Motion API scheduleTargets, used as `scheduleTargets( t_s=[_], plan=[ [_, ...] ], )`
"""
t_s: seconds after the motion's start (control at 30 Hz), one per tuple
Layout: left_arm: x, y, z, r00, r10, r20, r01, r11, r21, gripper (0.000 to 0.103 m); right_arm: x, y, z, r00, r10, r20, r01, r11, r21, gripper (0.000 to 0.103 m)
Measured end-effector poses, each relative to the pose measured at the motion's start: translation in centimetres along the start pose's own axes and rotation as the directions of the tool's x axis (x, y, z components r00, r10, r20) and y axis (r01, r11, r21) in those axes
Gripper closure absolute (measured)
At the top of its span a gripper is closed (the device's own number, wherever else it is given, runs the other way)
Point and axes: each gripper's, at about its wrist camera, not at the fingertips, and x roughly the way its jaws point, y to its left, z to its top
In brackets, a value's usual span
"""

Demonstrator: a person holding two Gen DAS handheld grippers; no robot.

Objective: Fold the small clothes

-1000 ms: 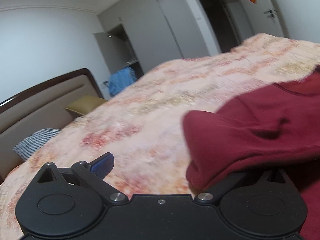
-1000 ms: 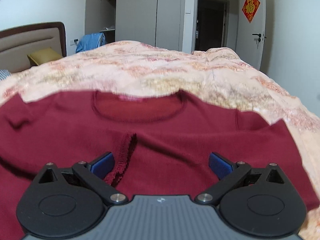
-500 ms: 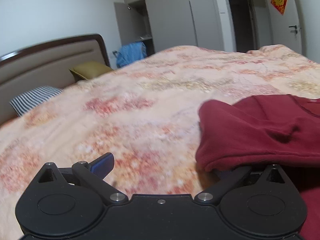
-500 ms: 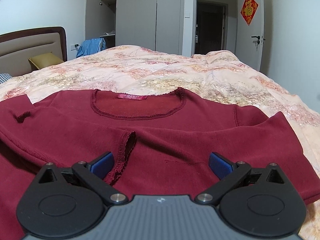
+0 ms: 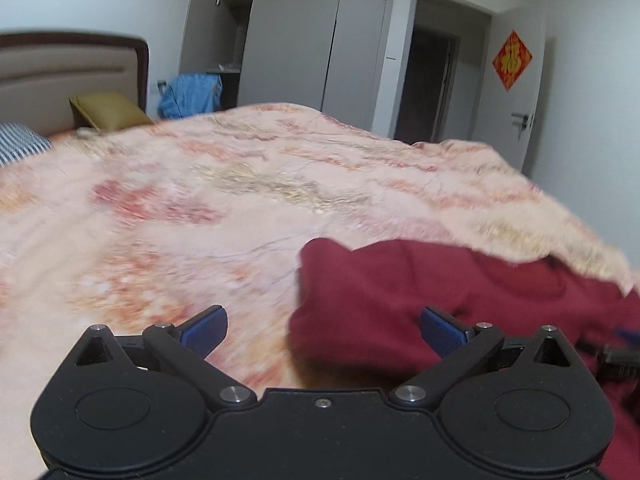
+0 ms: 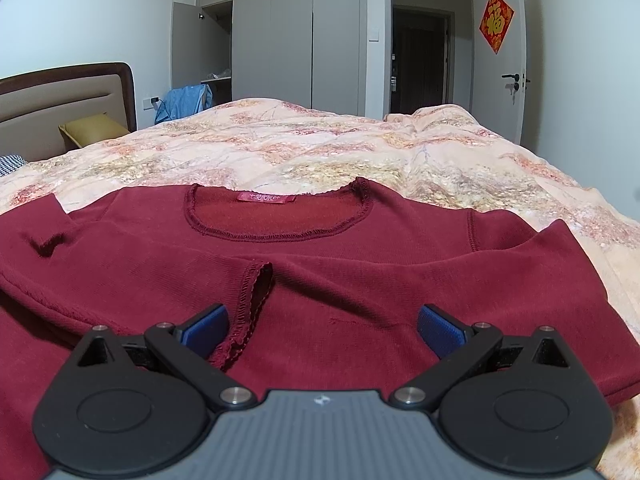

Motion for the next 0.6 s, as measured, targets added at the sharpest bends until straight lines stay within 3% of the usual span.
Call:
scheduleTargets(
  t_s=[0.07,0.13,0.17,0.23,0.27,0.33,0.43,0.57,0.6],
  plan=[
    [2.4,0.5,0.5,0.999,0.010,-0.048,-0.011,1.000,-0.029,0.003,0.0,0.0,0.0,1.000,0.001,0.000,-0.001,1.000,0.000,0.000],
    [4.5,1.3,0.7,0.995,0.012,-0.095,-0.018,0.998,-0.063,0.029,0.0,0.0,0.0,1.000,0.001,0.000,-0.001,1.000,0.001,0.000],
    [5.1,1.8,0.7,0.993,-0.005,-0.114,-0.005,0.996,-0.085,0.034,0.0,0.0,0.0,1.000,0.002,0.000,-0.002,1.000,0.002,0.000],
    [5.5,2.7,0.6,0.991,-0.040,-0.129,0.021,0.989,-0.146,0.057,0.0,0.0,0.0,1.000,0.006,0.001,-0.006,1.000,0.005,0.000],
    [5.5,2.9,0.6,0.990,-0.059,-0.131,0.037,0.985,-0.170,0.063,-0.1,-0.1,0.0,1.000,0.008,0.003,-0.008,1.000,0.007,0.000],
    [5.0,2.8,0.9,0.991,-0.061,-0.120,0.040,0.984,-0.171,0.082,-0.1,-0.1,0.0,1.000,0.009,0.005,-0.009,1.000,0.009,0.000],
    [4.0,2.3,1.4,0.996,0.021,-0.090,-0.032,0.992,-0.120,0.093,-0.6,0.2,0.0,1.000,0.001,0.023,-0.001,1.000,-0.009,0.000],
    [4.9,3.2,0.8,0.986,0.106,-0.130,-0.125,0.981,-0.146,0.093,-1.2,1.5,0.5,0.999,0.026,0.022,-0.024,0.998,-0.066,0.000],
    [5.3,3.6,0.5,0.985,0.100,-0.141,-0.123,0.979,-0.162,0.093,-1.3,1.8,0.4,0.999,0.021,0.027,-0.019,0.996,-0.085,0.000]
  ],
)
